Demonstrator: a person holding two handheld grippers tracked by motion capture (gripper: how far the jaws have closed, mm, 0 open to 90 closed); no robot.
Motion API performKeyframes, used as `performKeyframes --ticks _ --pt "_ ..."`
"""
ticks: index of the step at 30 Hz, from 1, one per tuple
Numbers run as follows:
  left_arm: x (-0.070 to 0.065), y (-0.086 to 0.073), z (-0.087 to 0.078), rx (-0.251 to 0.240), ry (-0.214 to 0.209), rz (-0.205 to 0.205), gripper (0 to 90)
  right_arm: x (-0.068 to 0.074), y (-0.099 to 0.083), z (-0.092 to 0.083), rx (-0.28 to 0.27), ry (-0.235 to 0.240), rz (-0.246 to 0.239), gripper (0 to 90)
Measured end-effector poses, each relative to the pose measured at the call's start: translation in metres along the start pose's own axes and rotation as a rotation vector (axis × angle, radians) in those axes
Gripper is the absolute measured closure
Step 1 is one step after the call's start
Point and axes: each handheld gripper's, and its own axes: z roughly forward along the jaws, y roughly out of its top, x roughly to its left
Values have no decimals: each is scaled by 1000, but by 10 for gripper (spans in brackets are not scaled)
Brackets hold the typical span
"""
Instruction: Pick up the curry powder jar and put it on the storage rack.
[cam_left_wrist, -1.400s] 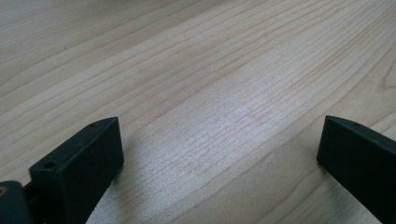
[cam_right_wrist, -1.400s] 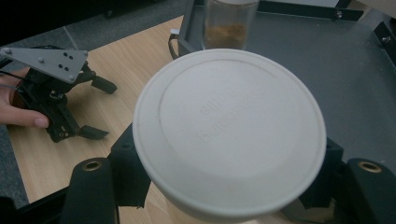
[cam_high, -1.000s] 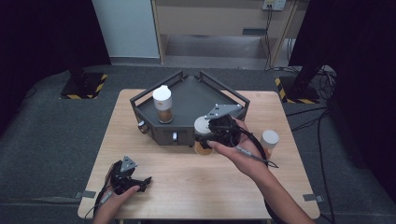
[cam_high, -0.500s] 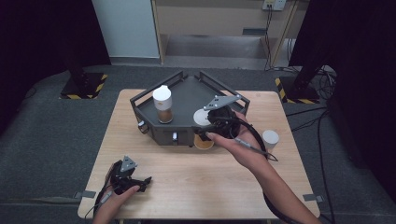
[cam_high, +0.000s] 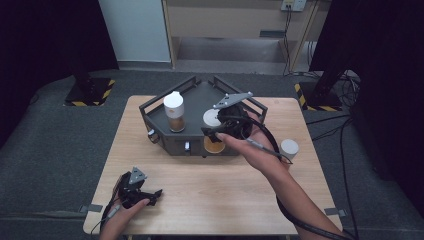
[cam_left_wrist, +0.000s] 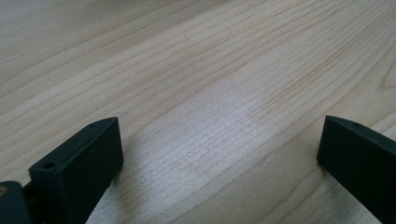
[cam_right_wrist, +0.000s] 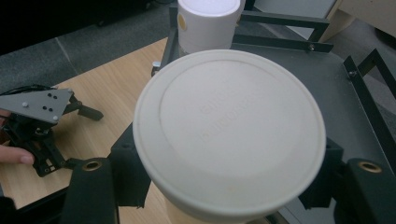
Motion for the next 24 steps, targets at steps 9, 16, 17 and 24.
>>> performKeyframes --ticks 9,16,17,24 --pt "0 0 0 0 -1 1 0 -8 7 5 -1 -7 10 338" --pt "0 0 0 0 -1 1 0 -14 13 9 -4 -15 12 338" --pt "0 0 0 0 -1 1 0 -15 14 9 -4 -16 12 338" --pt "0 0 0 1 -2 2 0 -19 18 15 -9 -21 15 338"
